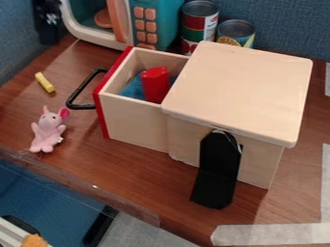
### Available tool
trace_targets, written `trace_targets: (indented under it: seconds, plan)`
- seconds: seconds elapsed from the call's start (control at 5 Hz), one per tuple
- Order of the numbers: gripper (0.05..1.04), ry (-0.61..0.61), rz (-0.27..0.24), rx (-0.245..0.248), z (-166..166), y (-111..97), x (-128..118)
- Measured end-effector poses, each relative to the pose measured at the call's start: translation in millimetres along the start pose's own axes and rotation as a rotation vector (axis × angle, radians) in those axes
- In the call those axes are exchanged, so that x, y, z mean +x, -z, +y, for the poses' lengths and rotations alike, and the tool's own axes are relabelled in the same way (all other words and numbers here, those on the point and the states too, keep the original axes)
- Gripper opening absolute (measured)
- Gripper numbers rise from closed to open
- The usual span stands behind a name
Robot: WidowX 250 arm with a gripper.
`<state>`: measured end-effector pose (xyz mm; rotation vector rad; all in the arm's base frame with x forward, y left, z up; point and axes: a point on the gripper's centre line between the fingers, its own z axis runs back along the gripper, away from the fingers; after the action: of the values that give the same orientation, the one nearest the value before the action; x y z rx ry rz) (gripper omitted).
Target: Close the drawer
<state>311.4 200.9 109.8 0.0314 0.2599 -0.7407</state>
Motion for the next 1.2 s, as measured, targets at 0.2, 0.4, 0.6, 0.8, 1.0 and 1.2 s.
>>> trace_targets:
  seconds: [0.2,0.4,0.6,0.8,1.0,1.2]
  plan:
    - [1.001,0.240,-0.005,0.062,5.0,12.5,12.9]
    - [1.001,0.399,0.002,0.097,1.9,39.9,17.9]
    - [1.001,0.591,-0.051,0.158,2.9,43.6,19.6]
    - [1.001,0.625,-0.114,0.154,21.5,41.1,-1.3]
    - [1.001,0.643,-0.116,0.178,25.1,45.8,-2.7]
    - [1.001,0.647,-0.104,0.156,24.6,54.5,-1.2]
